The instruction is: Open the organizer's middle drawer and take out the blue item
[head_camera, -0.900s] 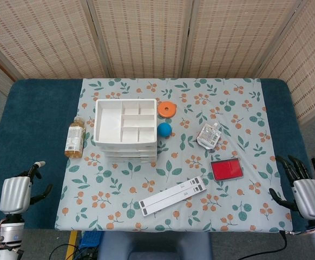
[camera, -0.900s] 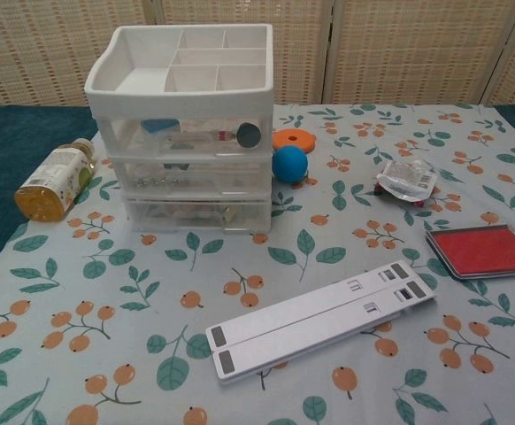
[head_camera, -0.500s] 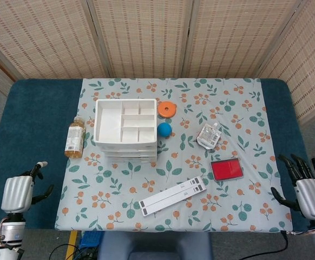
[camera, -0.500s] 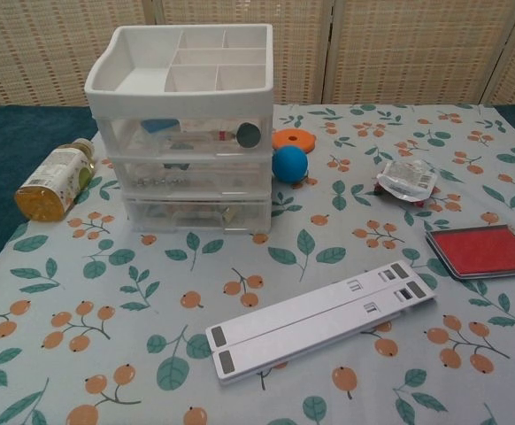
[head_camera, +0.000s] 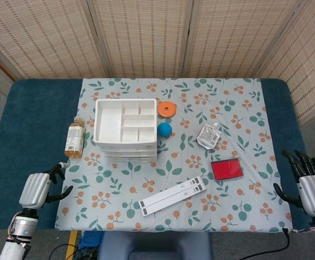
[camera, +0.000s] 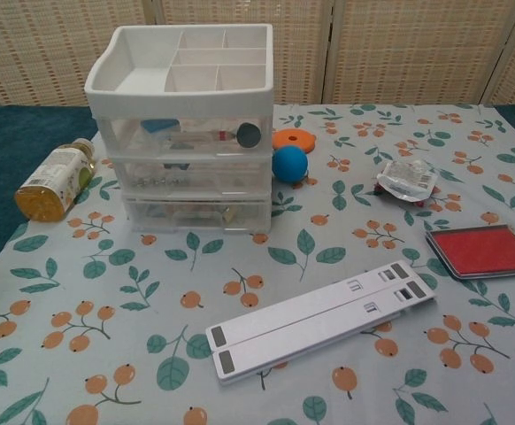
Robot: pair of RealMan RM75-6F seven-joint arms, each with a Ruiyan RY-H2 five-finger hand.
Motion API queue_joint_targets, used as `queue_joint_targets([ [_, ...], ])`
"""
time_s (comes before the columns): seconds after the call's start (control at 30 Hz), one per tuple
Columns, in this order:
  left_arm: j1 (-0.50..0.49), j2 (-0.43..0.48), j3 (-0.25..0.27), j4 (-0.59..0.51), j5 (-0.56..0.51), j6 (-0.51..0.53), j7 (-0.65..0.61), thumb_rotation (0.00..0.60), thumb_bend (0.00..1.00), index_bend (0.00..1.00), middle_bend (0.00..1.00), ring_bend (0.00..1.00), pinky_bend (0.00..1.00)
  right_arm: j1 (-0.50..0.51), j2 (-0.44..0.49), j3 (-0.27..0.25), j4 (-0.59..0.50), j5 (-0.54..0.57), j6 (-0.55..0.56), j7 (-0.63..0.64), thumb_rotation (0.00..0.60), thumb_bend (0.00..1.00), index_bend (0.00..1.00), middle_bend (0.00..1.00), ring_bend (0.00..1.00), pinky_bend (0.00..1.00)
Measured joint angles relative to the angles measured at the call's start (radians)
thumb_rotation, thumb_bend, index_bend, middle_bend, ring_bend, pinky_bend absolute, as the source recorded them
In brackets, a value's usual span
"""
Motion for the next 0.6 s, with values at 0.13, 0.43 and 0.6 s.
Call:
queue_joint_targets([
  [0.13, -0.034, 0.003, 0.007, -0.013, 0.025, -0.056, -0.079, 0.6, 0.24, 0.29, 0.51, 0.57, 0.69, 0.003, 0.008, 0.009, -0.011, 0.0, 0.006, -0.011, 0.6, 0.33, 0.0, 0.14, 0.02, 0.04],
  [0.43, -0.136, -0.035, 0.012, -0.025, 0.067, -0.183, -0.217, 0.6, 0.24, 0.25, 0.55, 0.62, 0.78, -0.005, 0.019, 0.01, -0.017, 0.005, 0.015, -0.012, 0.6, 0.33, 0.0, 0.14, 0.02, 0.04],
  [0.6, -0.168, -0.073, 0.009, -0.016, 0.071, -0.218, -0.304, 0.6, 0.24, 0.19, 0.63, 0.7, 0.94, -0.013, 0.028, 0.012, -0.026, -0.002, 0.036, -0.013, 0.6, 0.33, 0.0, 0.14, 0.02, 0.04],
])
